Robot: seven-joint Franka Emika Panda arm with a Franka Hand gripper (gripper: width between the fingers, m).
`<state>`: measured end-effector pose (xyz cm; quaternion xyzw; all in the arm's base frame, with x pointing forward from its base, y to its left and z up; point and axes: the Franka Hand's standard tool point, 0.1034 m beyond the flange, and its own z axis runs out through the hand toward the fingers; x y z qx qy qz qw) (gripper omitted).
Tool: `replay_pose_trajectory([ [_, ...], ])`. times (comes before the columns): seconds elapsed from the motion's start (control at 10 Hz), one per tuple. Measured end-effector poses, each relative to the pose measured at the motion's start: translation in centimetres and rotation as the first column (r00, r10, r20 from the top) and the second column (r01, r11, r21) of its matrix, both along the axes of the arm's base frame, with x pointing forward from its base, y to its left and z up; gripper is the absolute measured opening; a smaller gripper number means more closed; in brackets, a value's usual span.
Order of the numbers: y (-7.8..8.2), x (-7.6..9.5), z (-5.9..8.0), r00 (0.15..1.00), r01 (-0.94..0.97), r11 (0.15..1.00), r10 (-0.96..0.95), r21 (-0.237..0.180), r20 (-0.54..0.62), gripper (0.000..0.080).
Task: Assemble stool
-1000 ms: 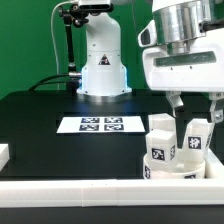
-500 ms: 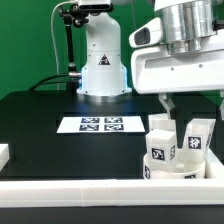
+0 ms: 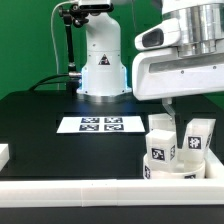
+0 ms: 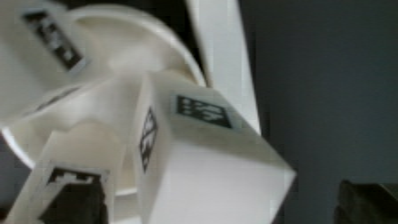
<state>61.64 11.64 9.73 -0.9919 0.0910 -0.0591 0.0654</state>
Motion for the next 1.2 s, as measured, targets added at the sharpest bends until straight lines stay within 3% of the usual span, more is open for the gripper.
replay_pose_trajectory([
  [0.3,-0.3,0.0,0.0,0.983,-0.183,0.982,0.183,-0.048,0.015,0.0648],
  [0.5,0.4,-0.3,-0.2,0.928,-0.369,0.923,0.373,-0.11,0.017,0.0648],
  [0.8,1.2,-0.7,-1.0,0.741,-0.664,0.727,0.671,-0.175,-0.022,0.0648],
  [1.2,-0.2,-0.5,-1.1,0.499,-0.853,0.471,0.863,-0.227,-0.083,0.0648],
])
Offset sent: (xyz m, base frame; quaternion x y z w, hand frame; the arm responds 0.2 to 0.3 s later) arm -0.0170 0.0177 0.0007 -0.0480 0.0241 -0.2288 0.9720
